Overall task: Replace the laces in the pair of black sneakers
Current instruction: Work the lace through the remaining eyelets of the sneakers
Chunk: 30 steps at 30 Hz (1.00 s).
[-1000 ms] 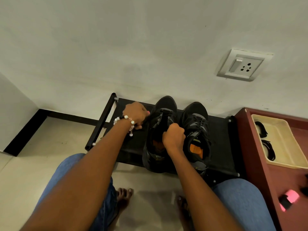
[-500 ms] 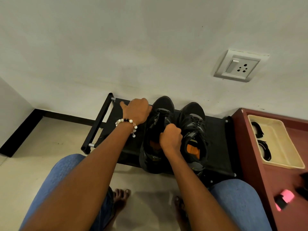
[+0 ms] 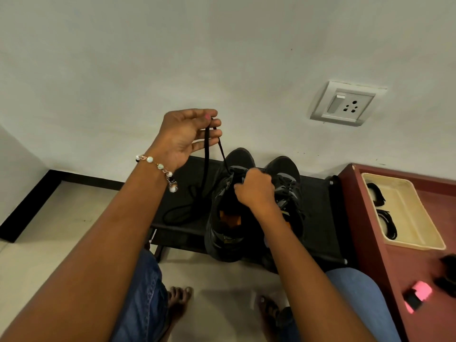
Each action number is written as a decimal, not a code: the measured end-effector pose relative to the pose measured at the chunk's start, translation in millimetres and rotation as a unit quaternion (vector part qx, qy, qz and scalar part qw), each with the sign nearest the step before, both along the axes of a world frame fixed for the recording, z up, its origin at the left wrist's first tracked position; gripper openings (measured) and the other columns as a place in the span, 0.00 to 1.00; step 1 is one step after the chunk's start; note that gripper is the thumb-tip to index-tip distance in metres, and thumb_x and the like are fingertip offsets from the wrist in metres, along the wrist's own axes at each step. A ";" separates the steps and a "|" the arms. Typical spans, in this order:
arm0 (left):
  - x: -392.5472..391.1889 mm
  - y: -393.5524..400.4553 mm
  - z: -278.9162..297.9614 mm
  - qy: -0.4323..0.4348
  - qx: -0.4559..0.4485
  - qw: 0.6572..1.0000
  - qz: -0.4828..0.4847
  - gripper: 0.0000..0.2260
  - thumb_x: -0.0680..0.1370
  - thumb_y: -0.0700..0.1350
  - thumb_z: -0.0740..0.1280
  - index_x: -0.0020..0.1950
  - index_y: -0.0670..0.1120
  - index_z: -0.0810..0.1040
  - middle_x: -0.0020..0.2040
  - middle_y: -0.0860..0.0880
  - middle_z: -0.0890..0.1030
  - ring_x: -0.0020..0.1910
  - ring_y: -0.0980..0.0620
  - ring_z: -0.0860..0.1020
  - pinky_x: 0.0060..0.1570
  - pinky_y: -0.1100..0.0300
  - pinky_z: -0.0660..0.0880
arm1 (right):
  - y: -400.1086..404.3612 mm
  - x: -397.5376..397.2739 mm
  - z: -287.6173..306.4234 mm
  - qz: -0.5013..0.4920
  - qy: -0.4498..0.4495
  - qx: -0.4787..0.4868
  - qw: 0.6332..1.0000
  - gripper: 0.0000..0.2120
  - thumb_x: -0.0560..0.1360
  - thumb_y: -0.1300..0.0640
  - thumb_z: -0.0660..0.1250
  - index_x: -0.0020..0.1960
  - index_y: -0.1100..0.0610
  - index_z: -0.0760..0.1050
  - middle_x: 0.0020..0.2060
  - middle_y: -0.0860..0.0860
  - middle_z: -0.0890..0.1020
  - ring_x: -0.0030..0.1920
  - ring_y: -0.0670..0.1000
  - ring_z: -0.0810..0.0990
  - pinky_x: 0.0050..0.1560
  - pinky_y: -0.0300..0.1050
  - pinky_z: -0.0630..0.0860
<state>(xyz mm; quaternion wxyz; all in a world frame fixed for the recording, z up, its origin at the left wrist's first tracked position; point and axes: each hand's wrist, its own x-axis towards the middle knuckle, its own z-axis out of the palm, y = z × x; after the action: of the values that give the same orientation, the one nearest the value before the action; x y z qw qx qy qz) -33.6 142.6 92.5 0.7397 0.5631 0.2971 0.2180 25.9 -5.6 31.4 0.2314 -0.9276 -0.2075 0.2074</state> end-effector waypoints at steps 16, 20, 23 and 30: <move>4.4 13.9 -5.2 -0.131 -0.129 0.983 0.002 0.16 0.79 0.31 0.58 0.63 0.42 0.76 0.59 0.46 0.80 0.59 0.48 0.80 0.63 0.52 0.74 | -2.2 7.4 40.3 -0.028 0.283 0.442 0.851 0.05 0.76 0.58 0.69 0.47 0.59 0.82 0.40 0.54 0.85 0.43 0.51 0.84 0.56 0.50 0.77; 6.9 30.0 -29.5 -0.105 -0.149 0.979 0.093 0.12 0.77 0.31 0.61 0.52 0.47 0.76 0.43 0.51 0.74 0.46 0.52 0.73 0.63 0.53 0.70 | -17.8 26.2 42.1 -0.050 0.284 0.373 0.882 0.07 0.77 0.56 0.69 0.43 0.57 0.83 0.32 0.50 0.82 0.34 0.50 0.80 0.55 0.53 0.75; 12.8 34.9 -45.8 0.031 -0.076 0.994 0.077 0.23 0.79 0.36 0.62 0.73 0.50 0.66 0.56 0.50 0.75 0.53 0.52 0.75 0.63 0.53 0.69 | -27.6 37.2 44.0 -0.071 0.258 0.382 0.885 0.08 0.77 0.57 0.69 0.44 0.61 0.83 0.28 0.50 0.78 0.29 0.48 0.74 0.43 0.47 0.74; 16.0 -14.9 -42.5 0.195 0.131 0.944 -0.231 0.10 0.80 0.51 0.65 0.59 0.54 0.81 0.33 0.48 0.79 0.26 0.55 0.72 0.28 0.63 0.71 | -19.3 41.1 34.5 -0.080 0.229 0.346 0.906 0.10 0.77 0.57 0.70 0.41 0.63 0.81 0.26 0.51 0.75 0.26 0.47 0.70 0.33 0.44 0.73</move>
<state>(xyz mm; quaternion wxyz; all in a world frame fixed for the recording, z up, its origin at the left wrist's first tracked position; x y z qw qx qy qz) -17.6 127.7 50.0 0.6170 0.7398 0.2659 -0.0355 67.1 -24.9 66.0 0.5952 -0.7295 -0.1325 0.3099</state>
